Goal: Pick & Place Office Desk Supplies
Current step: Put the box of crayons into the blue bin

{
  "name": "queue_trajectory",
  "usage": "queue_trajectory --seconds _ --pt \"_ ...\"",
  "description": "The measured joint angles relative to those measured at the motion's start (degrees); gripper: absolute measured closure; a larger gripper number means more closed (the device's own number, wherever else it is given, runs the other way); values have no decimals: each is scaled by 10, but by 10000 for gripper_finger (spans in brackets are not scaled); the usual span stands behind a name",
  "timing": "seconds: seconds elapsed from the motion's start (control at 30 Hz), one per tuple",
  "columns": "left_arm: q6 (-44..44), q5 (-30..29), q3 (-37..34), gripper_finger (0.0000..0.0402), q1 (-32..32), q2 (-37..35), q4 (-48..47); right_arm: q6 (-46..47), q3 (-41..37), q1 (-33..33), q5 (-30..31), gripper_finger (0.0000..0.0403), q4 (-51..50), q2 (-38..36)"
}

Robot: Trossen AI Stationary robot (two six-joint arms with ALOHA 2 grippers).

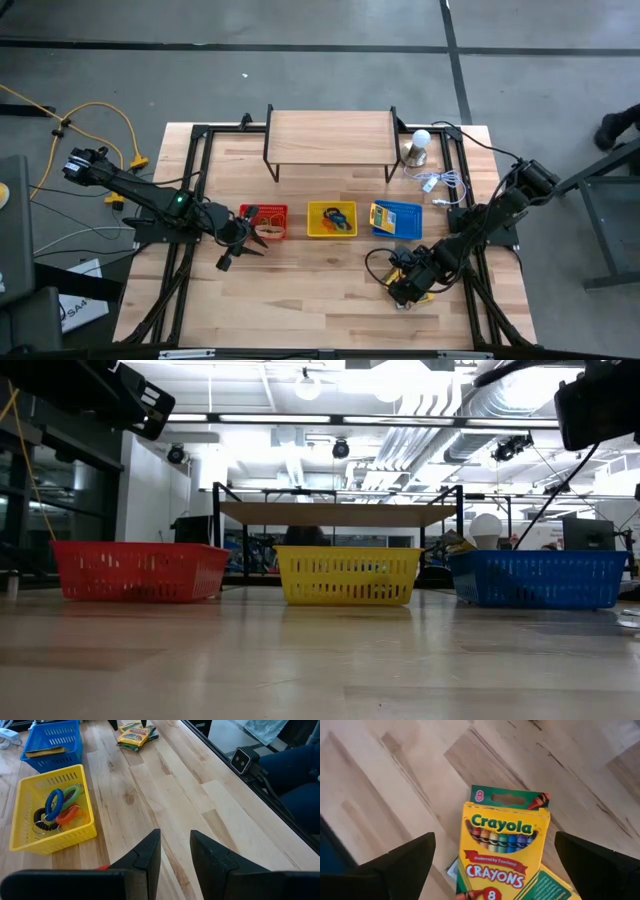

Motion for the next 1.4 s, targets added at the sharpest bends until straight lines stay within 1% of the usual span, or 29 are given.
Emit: queue_trajectory --seconds 0.17,0.23,0.3,0.5,0.67,0.8,1.07,1.17,1.4 --pt "0 0 0 302 0 0 0 -15 -1 0 0 3 1 -16" --pt "0 0 0 302 0 0 0 -16 -13 0 0 3 11 -28" --pt "0 0 0 302 0 0 0 -12 -35 0 -1 4 30 -41" --pt "0 0 0 302 0 0 0 -12 -121 -2 -1 11 148 -109" --pt "0 0 0 302 0 0 0 6 -176 -4 -4 17 177 -155" --pt "0 0 0 302 0 0 0 17 -213 -4 -6 18 215 -173" --pt "0 0 0 302 0 0 0 21 -258 -4 -16 19 299 -172" --pt "0 0 0 302 0 0 0 21 -263 -5 -16 19 313 -164" --pt "0 0 0 302 0 0 0 20 -273 -5 -17 19 382 -133"
